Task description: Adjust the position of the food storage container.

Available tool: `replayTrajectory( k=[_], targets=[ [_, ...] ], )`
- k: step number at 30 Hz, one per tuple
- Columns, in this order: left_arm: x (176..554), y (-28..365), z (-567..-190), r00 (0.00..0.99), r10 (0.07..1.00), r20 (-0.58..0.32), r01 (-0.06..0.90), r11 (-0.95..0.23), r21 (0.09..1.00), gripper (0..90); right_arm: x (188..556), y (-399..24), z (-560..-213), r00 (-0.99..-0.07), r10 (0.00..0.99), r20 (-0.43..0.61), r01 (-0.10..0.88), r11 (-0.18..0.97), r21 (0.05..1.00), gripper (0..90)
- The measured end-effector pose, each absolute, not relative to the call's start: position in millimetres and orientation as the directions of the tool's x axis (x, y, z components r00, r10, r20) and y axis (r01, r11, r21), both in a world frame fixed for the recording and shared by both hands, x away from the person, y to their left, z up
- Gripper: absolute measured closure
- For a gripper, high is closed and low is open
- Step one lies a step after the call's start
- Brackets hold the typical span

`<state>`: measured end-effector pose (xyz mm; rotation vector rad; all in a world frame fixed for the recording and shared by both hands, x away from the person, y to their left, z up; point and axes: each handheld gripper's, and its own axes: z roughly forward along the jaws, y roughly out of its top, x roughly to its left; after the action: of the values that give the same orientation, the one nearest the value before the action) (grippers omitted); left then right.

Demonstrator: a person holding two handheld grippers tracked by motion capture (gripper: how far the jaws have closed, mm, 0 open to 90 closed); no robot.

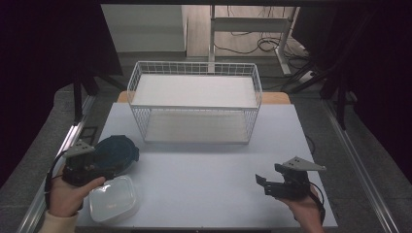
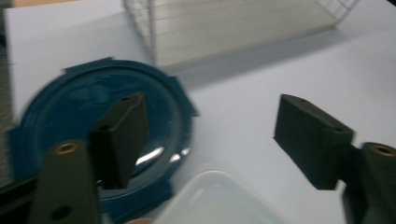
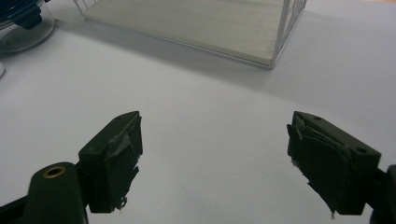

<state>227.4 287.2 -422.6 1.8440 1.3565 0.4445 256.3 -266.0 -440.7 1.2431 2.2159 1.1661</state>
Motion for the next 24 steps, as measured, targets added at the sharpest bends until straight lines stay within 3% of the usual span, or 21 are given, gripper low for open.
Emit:
replayTrajectory(
  k=[12, 13, 17, 24],
  targets=[
    [261, 341, -438, 0.269, 0.945, -0.188, 0.728, -0.072, 0.681, 55.2, 259, -265, -445, -0.549, 0.831, 0.094, 0.561, 0.283, 0.778, 17.6],
    [266, 349, -440, 0.253, 0.947, -0.198, 0.743, -0.059, 0.667, 62.4, 259, -266, -446, -0.549, 0.831, 0.094, 0.562, 0.283, 0.777, 17.6],
    [271, 360, -444, 0.227, 0.954, -0.197, 0.761, -0.047, 0.647, 76.5, 260, -267, -446, -0.545, 0.833, 0.095, 0.566, 0.282, 0.775, 17.6],
    [276, 384, -460, 0.141, 0.975, -0.173, 0.802, -0.010, 0.597, 87.5, 260, -266, -448, -0.543, 0.834, 0.096, 0.571, 0.284, 0.770, 17.6]
  ],
)
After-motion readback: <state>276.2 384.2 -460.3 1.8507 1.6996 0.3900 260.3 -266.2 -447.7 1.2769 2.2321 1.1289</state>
